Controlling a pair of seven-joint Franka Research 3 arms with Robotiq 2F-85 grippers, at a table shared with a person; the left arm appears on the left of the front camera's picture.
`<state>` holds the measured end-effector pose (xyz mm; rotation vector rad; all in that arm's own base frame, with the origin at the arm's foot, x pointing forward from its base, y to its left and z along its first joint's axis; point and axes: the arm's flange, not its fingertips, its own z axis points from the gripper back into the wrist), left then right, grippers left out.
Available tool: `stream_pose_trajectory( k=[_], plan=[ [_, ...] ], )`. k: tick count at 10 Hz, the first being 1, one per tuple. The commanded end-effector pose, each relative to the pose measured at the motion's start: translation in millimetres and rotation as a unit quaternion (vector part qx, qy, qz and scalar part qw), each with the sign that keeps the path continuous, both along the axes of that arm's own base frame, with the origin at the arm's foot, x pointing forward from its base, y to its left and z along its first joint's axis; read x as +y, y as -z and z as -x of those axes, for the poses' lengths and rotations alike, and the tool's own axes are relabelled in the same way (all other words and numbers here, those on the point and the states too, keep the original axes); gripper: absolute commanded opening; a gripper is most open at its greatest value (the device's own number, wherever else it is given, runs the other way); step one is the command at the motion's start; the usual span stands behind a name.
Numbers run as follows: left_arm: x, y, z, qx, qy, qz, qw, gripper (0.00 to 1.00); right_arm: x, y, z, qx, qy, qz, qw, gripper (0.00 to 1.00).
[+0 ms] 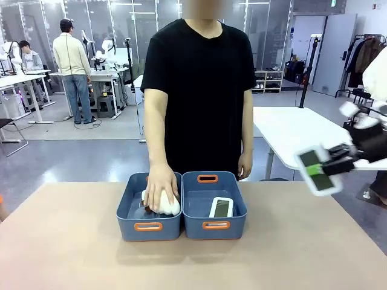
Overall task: Sort the digital clocks into the basket.
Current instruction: Pick up the Digital clock from the table and place it into the empty Plastic storage basket.
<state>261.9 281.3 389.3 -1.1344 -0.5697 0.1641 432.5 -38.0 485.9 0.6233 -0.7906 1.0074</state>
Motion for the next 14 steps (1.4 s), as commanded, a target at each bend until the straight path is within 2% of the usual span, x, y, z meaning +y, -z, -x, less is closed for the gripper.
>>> stream_pose_trajectory(
  k=[1, 4, 5, 8, 12, 13, 14],
  plan=[
    [-0.8, -1.6, 3.7, -0.002, 0.006, 0.002, 1.0, 1.0, 62.4, -19.1, -31.6, 0.007, -0.041, 0.025, 0.999, 0.0],
    [-0.8, -1.6, 3.7, -0.002, 0.006, 0.002, 1.0, 1.0, 173.7, -17.5, -58.0, 0.027, -0.097, 0.059, 0.993, 0.0],
    [-0.8, -1.6, 3.7, -0.002, 0.006, 0.002, 1.0, 1.0, 251.2, 11.7, -80.0, 0.027, -0.101, 0.14, 0.985, 0.0],
    [-0.8, -1.6, 3.7, -0.002, 0.006, 0.002, 1.0, 1.0, 277.5, 42.1, -99.6, 0.009, -0.088, 0.175, 0.981, 0.0],
    [-0.8, -1.6, 3.7, -0.002, 0.006, 0.002, 1.0, 1.0, 283.0, 89.6, -135.9, 0.04, -0.072, 0.191, 0.978, 0.0],
    [-0.8, -1.6, 3.7, -0.002, 0.006, 0.002, 1.0, 1.0, 286.3, 100.1, -137.0, 0.058, -0.083, 0.2, 0.975, 0.0],
    [-0.8, -1.6, 3.7, -0.002, 0.006, 0.002, 1.0, 1.0, 287.0, 103.3, -135.8, 0.058, -0.085, 0.203, 0.974, 0.76]
  ],
)
